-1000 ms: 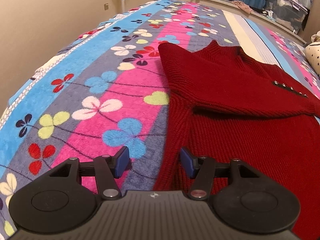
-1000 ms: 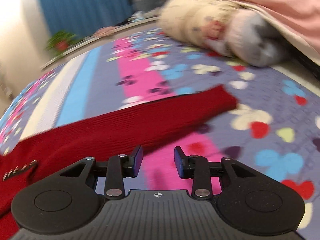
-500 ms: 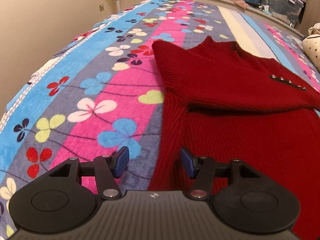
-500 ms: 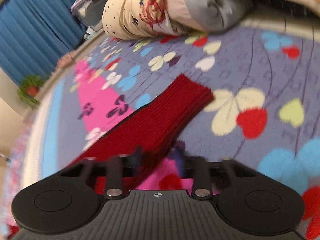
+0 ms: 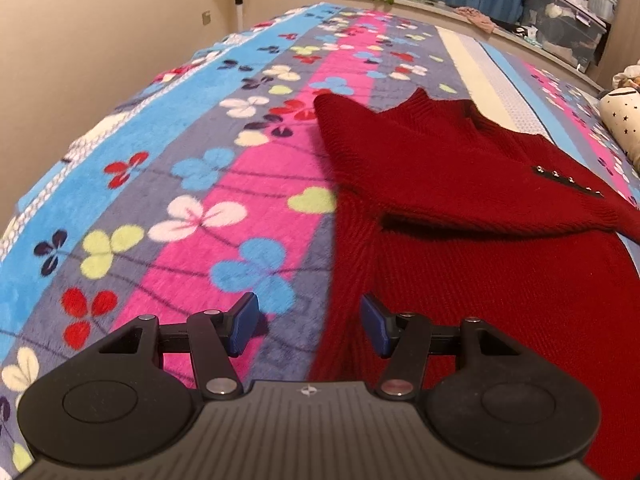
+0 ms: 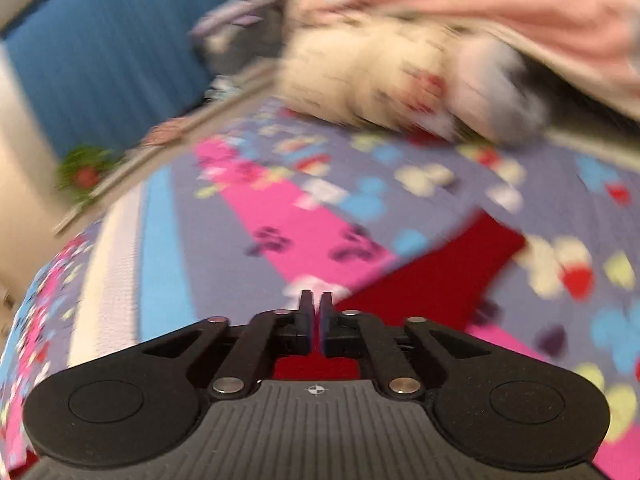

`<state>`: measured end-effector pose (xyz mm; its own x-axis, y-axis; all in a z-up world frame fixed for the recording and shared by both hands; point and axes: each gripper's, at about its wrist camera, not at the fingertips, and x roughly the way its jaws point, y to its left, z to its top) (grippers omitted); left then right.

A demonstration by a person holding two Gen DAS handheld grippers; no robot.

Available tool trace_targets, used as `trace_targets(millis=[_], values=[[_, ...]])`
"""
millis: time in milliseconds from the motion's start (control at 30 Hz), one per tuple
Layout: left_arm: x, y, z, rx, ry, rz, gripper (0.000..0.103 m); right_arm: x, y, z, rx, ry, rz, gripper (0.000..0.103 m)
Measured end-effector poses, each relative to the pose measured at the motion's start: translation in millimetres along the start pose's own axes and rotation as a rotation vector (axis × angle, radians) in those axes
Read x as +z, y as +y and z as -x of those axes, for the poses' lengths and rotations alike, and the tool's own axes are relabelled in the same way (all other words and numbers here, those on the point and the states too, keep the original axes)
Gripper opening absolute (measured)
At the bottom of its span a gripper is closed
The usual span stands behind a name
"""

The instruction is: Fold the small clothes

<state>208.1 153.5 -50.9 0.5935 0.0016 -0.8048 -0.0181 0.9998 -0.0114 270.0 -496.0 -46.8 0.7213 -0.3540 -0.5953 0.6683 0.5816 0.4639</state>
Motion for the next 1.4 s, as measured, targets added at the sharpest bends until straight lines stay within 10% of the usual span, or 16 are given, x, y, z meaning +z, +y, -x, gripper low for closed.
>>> trace_targets(millis=[67, 167, 333, 433, 567, 667, 833, 933, 1000, 1167, 1400], values=[[0.0, 3.9, 3.1, -0.005, -0.01, 0.0, 0.062, -2.0, -32.5, 0.9, -0.031, -0.002, -0.102, 0.041], [2.7, 6.0, 4.8, -0.001, -0.026, 0.004, 0.062, -6.3, -66.8, -11.3, -0.119, 0.043, -0.185, 0.044], [2.3, 1.0, 3.4, 0.0, -0.022, -0.013, 0.062, -13.8, -81.9, -38.4, -0.029, 0.113, -0.271, 0.044], [2.7, 1.4, 4.3, 0.001, -0.025, -0.013, 0.062, -11.2, -66.8, -51.0, -0.06, 0.112, -0.173, 0.012], [5.9, 3.0, 3.3, 0.004, -0.032, -0.001, 0.062, -12.2, -12.7, -28.3, -0.092, -0.077, 0.013, 0.01], [7.7, 0.8, 3.1, -0.005, -0.035, -0.002, 0.062, -33.6, 64.8, 16.4, 0.095, -0.224, 0.244, 0.01], [7.8, 0.6, 1.0, 0.001, -0.032, 0.001, 0.062, -138.6, 190.8, 115.1, 0.64, -0.283, 0.604, 0.01], [6.8, 3.7, -0.3, 0.006, -0.026, 0.009, 0.062, -219.4, 228.1, 142.8, 0.895, -0.057, 0.739, 0.018], [5.1, 6.5, -2.0, 0.007, -0.016, 0.018, 0.062, -271.1, 239.4, 135.9, 0.965, 0.243, 0.854, 0.035], [-0.6, 15.6, -3.7, 0.008, 0.007, 0.039, 0.062, -286.6, 198.7, 144.2, 0.88, 0.423, 0.879, 0.033], [-9.7, 23.5, -1.1, -0.039, 0.034, 0.098, 0.062, -207.1, 78.5, 191.5, 0.589, 0.308, 0.998, 0.039]])
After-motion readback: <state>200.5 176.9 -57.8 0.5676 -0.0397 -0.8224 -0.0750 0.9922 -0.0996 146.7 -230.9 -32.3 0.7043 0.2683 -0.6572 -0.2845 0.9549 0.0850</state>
